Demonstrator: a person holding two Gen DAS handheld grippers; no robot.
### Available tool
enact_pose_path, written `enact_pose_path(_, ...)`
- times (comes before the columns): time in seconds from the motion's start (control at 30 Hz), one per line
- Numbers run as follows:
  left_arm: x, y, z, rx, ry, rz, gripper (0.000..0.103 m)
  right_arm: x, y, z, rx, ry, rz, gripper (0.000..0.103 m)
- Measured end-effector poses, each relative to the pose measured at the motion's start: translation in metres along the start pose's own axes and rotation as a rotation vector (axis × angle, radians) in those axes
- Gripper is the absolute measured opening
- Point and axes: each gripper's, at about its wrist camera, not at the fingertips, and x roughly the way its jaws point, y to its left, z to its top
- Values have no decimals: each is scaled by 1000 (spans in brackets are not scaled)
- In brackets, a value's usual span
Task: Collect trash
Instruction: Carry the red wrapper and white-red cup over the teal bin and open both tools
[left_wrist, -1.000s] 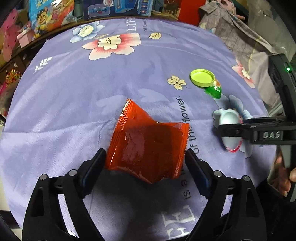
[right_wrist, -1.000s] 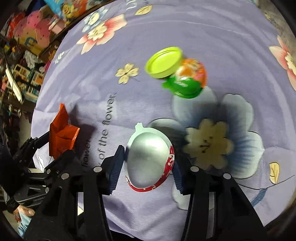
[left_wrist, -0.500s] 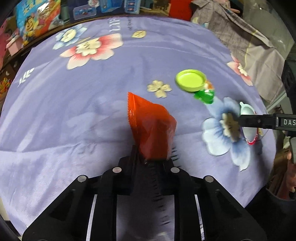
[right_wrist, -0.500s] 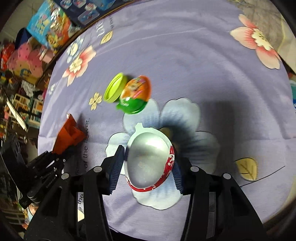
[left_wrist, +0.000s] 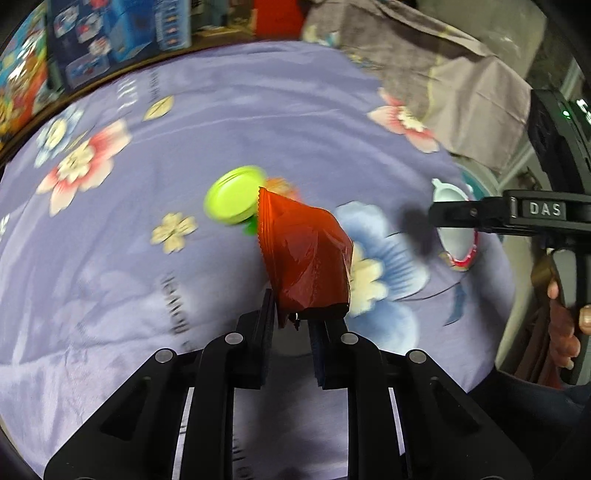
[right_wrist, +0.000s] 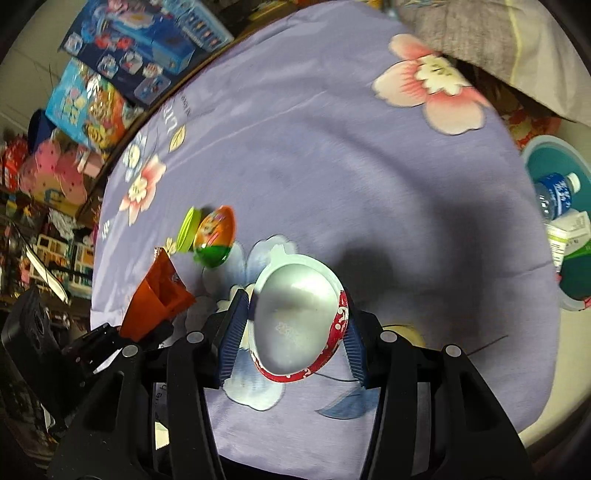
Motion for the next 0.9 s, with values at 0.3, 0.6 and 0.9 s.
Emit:
enact_pose_path(0.3,5,-70,39,115,-6,-54,18,-48,-62,12,92,-97,2,47)
enact_pose_path(0.6,26,-165,87,267,5,-117,18,-116,-163,15,248,-241,-14,47)
enact_pose_path(0.9,74,-268,112,404,79,-196,18,-161,-261,2,401,-313,-71,47)
